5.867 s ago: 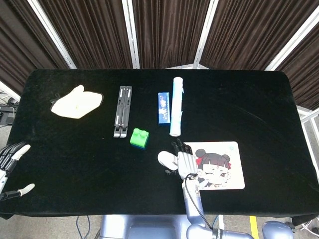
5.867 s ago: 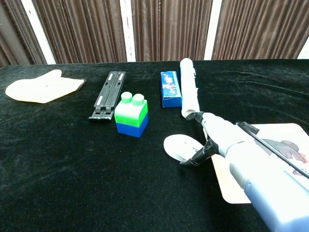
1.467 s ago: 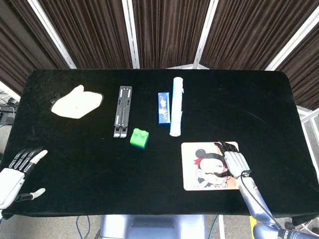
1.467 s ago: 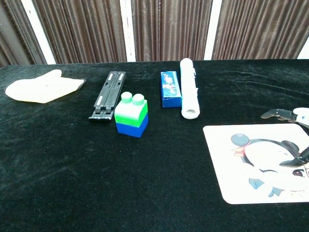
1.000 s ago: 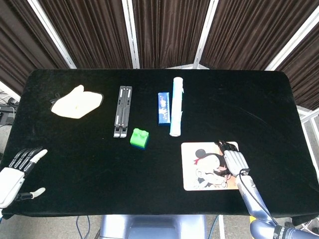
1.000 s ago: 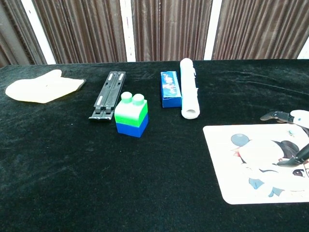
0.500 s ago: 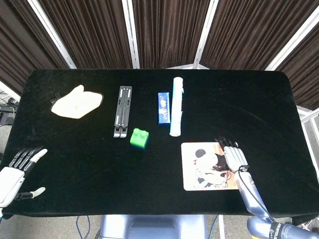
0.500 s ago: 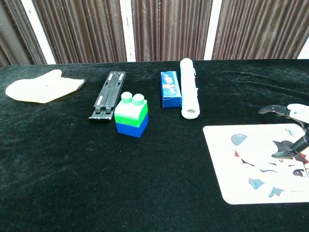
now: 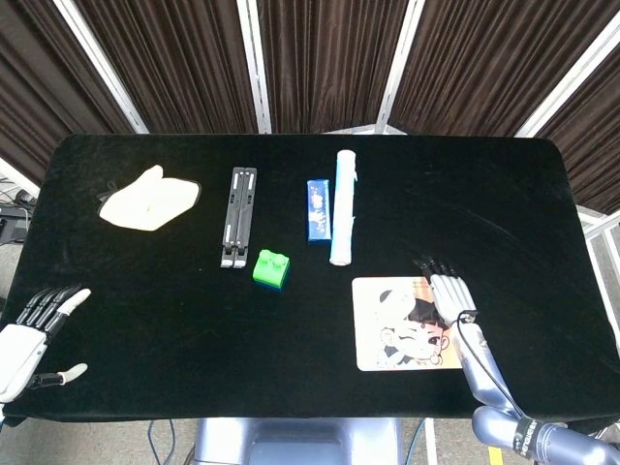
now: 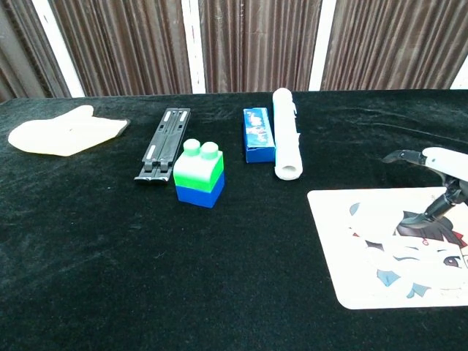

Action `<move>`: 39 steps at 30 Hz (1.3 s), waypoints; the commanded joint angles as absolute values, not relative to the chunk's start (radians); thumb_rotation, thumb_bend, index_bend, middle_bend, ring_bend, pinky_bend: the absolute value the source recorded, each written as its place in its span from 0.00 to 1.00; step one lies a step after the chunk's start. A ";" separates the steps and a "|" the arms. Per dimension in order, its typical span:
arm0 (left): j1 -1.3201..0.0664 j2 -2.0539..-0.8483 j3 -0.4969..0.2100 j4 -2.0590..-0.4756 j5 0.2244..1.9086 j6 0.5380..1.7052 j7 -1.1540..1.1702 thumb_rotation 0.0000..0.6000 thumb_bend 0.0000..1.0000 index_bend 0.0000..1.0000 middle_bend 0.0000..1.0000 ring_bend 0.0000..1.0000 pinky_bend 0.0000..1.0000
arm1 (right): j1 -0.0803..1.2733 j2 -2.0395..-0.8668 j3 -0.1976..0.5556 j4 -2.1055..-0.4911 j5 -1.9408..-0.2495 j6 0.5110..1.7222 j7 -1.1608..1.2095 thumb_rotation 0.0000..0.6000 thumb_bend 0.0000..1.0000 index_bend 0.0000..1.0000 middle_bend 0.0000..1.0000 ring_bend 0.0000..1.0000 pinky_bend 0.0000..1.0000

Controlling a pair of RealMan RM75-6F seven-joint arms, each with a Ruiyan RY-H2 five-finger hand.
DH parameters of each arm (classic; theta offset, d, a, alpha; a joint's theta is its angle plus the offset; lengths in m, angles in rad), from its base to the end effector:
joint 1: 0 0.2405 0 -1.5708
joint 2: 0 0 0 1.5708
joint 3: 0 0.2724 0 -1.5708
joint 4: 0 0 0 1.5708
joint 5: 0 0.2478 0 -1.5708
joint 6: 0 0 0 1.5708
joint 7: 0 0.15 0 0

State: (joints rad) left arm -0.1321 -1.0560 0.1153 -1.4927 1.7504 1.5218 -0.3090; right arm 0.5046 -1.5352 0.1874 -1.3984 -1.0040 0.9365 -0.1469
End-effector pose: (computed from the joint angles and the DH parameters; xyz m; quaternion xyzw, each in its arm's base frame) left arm -0.3464 0.1640 0.1348 -0.6705 -0.4118 -0.4206 0.4515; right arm -0.2767 -0.3354 -0.0413 0.6136 -0.5487 0.3288 0.4630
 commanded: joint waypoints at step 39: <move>-0.134 -1.051 0.118 -1.497 1.747 1.515 -0.316 1.00 0.11 0.00 0.00 0.00 0.00 | 0.578 -1.591 0.231 -1.349 -0.964 0.917 -0.137 1.00 0.14 0.07 0.00 0.00 0.00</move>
State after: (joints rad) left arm -0.1337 -1.0514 0.1176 -1.4973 1.7476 1.5151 -0.3155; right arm 0.5792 -1.5907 0.2298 -1.3494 -0.9586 0.9100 -0.1405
